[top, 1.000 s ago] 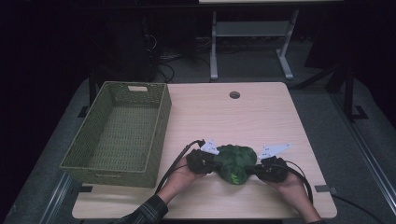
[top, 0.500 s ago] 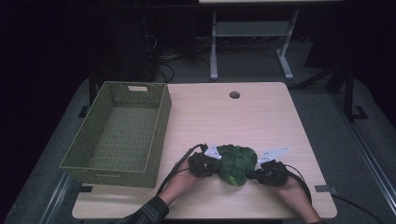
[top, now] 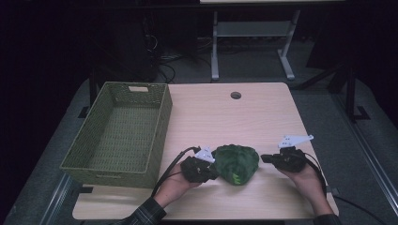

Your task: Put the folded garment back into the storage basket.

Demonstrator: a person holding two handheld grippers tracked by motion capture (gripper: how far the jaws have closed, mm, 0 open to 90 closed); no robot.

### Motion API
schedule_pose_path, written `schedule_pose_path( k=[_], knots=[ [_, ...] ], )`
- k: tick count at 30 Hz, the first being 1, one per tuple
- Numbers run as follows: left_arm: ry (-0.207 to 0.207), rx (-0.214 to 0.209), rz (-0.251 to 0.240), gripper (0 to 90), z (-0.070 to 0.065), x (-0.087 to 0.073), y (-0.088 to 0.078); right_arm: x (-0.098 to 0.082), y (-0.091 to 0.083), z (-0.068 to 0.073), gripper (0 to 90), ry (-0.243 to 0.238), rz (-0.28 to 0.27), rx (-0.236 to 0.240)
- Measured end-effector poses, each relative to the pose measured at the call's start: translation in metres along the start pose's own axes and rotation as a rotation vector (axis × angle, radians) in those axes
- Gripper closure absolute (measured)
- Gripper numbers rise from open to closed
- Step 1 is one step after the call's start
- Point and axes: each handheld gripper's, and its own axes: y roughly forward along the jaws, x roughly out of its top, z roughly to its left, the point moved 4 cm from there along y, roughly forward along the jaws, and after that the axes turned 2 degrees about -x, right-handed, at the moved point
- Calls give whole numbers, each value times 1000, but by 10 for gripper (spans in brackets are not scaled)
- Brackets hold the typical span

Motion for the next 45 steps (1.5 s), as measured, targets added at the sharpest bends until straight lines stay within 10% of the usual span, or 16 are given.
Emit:
schedule_pose_path(
  k=[15, 45],
  knots=[
    [52, -106, 27, 900, -30, 8, 30, 46, 57, -24, 900, -6, 5, 60],
    [12, 39, 18, 900, 11, 1, 29, 23, 46, 4, 900, -42, 63, 134]
  ],
)
